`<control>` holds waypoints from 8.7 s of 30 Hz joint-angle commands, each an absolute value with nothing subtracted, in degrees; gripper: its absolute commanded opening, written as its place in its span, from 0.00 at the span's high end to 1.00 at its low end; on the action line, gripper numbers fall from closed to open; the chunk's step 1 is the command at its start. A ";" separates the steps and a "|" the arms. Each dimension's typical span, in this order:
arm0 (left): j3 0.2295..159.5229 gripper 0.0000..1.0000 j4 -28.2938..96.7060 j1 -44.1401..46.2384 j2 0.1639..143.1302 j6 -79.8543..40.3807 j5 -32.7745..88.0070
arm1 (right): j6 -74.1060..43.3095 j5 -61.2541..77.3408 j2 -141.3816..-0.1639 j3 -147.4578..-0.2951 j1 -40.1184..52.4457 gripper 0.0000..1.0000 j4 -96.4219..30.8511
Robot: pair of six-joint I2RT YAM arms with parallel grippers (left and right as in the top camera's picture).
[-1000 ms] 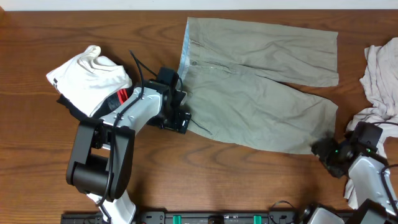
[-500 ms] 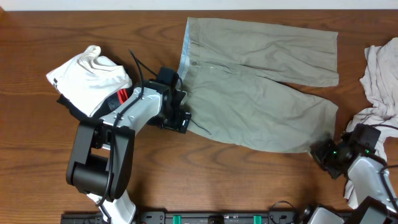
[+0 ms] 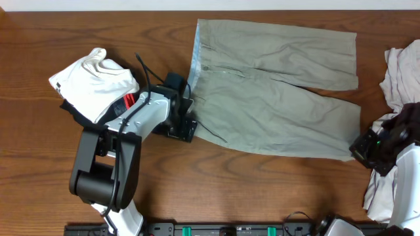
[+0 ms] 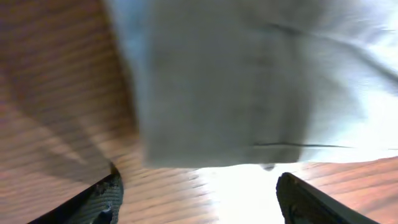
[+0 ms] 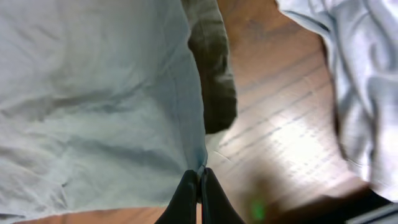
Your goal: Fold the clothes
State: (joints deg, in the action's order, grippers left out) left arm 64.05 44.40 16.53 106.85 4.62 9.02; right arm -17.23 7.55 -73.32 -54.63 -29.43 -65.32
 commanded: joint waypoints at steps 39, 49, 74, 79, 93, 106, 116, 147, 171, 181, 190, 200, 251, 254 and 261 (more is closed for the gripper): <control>64.71 0.57 24.73 20.97 106.96 3.14 21.61 | -18.83 19.14 -90.72 -50.87 -21.67 0.99 -31.88; 64.27 0.63 29.78 20.93 108.03 4.75 11.05 | -18.87 10.61 -100.66 -50.87 -21.78 0.99 -27.44; 69.08 0.37 43.77 21.02 96.62 1.87 6.83 | -18.09 21.50 -95.96 -53.30 -29.08 0.85 -30.85; 69.87 0.21 31.94 19.35 92.88 2.55 6.79 | -17.50 30.46 -91.77 -53.49 -28.23 0.64 -30.20; 69.89 0.22 10.17 15.27 107.87 2.52 14.52 | -14.68 28.58 -91.39 -53.49 -18.83 0.64 -30.24; 69.89 0.34 5.74 15.11 113.84 2.76 14.33 | -14.68 26.96 -91.39 -53.47 -18.72 0.64 -30.65; 69.89 0.44 3.05 15.11 114.43 4.32 14.33 | -14.68 25.67 -91.39 -53.47 -18.72 0.65 -31.03; 69.91 0.94 6.90 15.11 107.96 6.24 11.75 | -14.74 21.17 -91.39 -53.47 -18.72 0.65 -32.14; 69.89 0.94 13.65 15.11 108.12 10.92 0.60 | -18.63 10.98 -91.39 -53.47 -19.44 0.79 -28.10; 69.89 0.94 13.65 15.11 108.12 10.90 0.62 | -22.50 13.43 -93.08 -53.47 -20.16 0.93 -12.69; 69.89 0.94 13.80 15.11 108.12 10.66 0.64 | -23.97 12.64 -100.66 -53.47 -20.95 0.96 -13.02; 72.27 0.94 18.04 15.11 107.09 10.63 0.60 | -23.09 12.80 -100.68 -53.47 -23.29 0.95 -17.78; 56.12 0.22 52.16 12.71 86.83 -11.79 11.73 | -13.19 14.85 -75.29 -55.20 -29.47 0.32 -61.08; 52.99 0.21 51.53 12.71 87.94 -15.27 14.59 | -13.19 13.21 -75.29 -55.09 -27.22 0.30 -62.24; 47.42 0.20 45.71 12.67 90.59 -20.78 16.19 | -13.21 13.26 -75.29 -55.07 -25.80 0.30 -62.54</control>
State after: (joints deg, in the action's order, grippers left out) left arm 48.62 46.74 12.80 89.25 -17.21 13.85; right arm -14.22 14.37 -75.59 -54.54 -26.33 -62.19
